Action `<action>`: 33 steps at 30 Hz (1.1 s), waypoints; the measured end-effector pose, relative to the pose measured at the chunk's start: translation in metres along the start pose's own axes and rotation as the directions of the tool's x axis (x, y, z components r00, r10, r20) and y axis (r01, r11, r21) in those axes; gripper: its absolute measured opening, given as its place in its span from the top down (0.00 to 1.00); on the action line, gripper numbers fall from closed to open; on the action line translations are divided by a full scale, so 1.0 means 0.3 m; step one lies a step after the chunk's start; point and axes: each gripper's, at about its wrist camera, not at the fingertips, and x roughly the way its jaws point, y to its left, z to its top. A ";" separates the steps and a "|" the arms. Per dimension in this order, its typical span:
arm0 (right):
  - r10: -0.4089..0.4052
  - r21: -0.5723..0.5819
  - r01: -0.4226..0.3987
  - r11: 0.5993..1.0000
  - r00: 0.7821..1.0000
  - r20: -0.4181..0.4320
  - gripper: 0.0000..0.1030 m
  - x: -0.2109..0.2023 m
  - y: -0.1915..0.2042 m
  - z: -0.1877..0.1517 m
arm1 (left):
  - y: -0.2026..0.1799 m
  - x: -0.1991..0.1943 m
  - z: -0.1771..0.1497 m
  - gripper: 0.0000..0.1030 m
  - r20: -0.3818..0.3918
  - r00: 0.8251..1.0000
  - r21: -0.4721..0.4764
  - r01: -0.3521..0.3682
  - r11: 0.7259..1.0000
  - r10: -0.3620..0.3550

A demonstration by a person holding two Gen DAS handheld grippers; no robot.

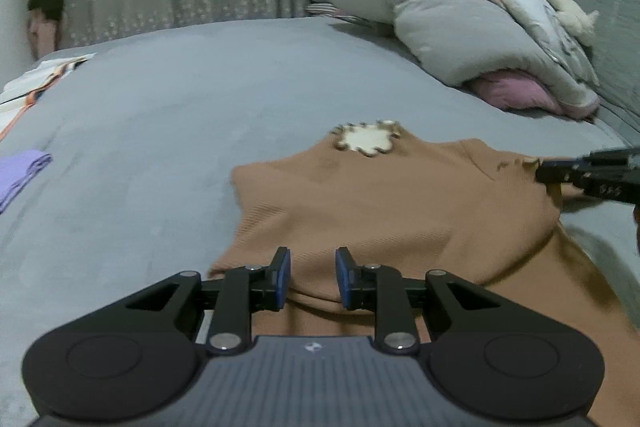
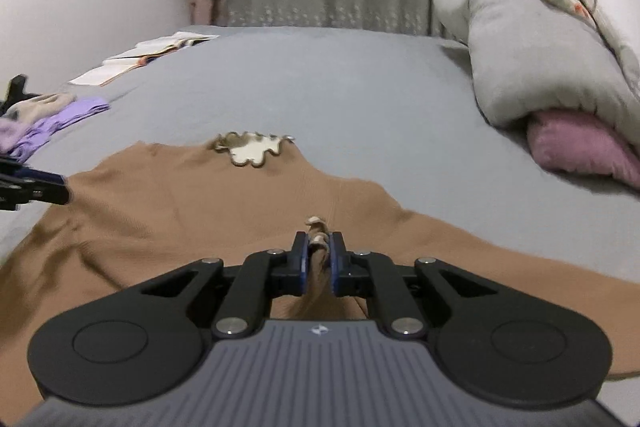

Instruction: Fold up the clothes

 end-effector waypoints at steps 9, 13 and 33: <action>0.307 -0.218 -0.324 0.921 0.946 -0.107 0.85 -0.217 0.037 -0.081 | 0.001 0.055 -0.019 0.70 -0.038 0.996 -0.098 0.073 0.992 -0.077; 0.395 -0.216 -0.467 0.857 0.866 -0.306 0.66 -0.219 0.060 -0.131 | -0.008 0.062 -0.029 0.69 -0.064 0.995 -0.095 0.076 0.993 -0.082; 0.302 -0.035 -0.330 0.943 0.897 -0.325 0.42 -0.065 0.010 -0.093 | -0.082 0.086 -0.043 0.55 -0.102 0.994 0.011 0.044 0.999 -0.043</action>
